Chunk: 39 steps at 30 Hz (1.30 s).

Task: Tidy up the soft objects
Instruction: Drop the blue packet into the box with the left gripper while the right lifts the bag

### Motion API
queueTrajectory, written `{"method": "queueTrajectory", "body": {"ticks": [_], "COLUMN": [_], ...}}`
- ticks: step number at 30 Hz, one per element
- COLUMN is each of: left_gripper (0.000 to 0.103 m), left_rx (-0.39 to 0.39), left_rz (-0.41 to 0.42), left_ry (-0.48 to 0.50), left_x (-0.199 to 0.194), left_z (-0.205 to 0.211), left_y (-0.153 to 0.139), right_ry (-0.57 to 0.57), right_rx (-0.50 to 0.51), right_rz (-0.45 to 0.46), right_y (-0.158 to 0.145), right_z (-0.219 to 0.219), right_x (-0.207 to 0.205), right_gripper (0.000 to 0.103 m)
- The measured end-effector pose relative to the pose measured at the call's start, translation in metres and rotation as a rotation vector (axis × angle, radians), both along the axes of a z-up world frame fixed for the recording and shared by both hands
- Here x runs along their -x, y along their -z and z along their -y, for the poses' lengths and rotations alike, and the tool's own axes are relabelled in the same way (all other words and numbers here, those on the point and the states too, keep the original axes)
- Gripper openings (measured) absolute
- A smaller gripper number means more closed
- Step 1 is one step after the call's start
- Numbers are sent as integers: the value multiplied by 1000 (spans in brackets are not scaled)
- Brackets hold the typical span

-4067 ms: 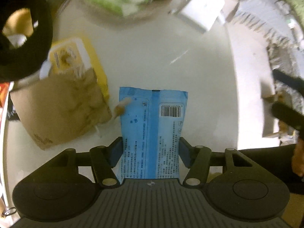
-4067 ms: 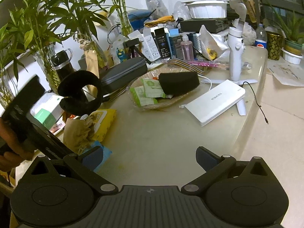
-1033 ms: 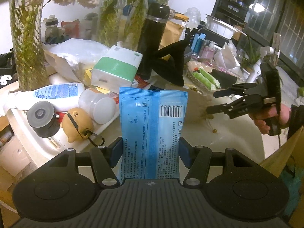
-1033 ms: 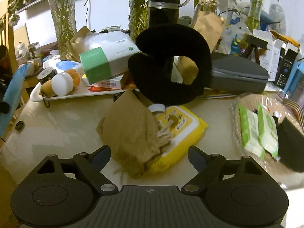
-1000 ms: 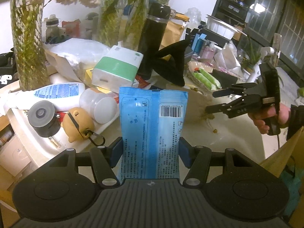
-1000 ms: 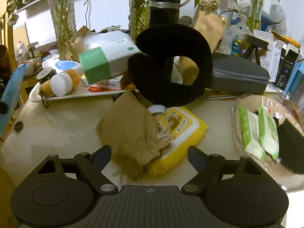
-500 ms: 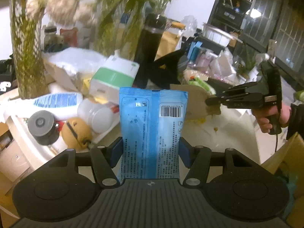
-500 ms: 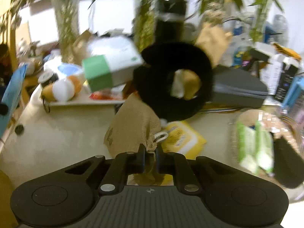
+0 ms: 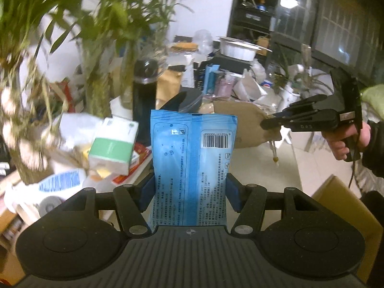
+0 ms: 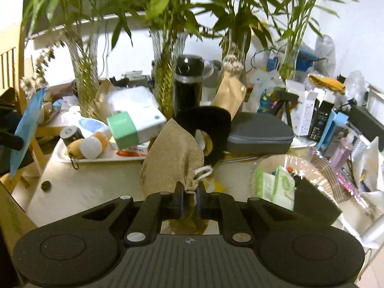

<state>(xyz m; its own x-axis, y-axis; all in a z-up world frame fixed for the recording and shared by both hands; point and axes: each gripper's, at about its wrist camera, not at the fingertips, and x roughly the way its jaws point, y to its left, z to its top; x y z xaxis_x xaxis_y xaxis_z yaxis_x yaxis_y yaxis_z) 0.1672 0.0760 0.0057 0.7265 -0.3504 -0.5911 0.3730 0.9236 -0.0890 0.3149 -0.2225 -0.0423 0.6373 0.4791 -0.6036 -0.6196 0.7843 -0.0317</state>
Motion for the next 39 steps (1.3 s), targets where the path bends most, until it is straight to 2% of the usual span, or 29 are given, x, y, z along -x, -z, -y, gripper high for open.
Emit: {"method": "queueTrajectory", "body": {"ticks": [9, 13, 26, 35, 39], "left_gripper": [59, 59, 59, 60, 60], "left_rx": [-126, -145, -199, -268, -331], "left_rz": [-14, -30, -99, -145, -159], "left_ry": [57, 87, 216, 337, 403], "left_x": [16, 26, 52, 65, 69], "left_z": [28, 34, 46, 64, 78], "left_y": [-30, -36, -34, -23, -15], "right_ry": [-4, -5, 1, 13, 22], "right_rx": [-31, -60, -142, -184, -213], "right_rz": [44, 59, 53, 52, 48], "right_y": [-40, -58, -87, -97, -99], "right_z": [15, 25, 51, 62, 66], "right_x": [48, 71, 145, 182, 194], "right_gripper": [12, 12, 12, 12, 13]}}
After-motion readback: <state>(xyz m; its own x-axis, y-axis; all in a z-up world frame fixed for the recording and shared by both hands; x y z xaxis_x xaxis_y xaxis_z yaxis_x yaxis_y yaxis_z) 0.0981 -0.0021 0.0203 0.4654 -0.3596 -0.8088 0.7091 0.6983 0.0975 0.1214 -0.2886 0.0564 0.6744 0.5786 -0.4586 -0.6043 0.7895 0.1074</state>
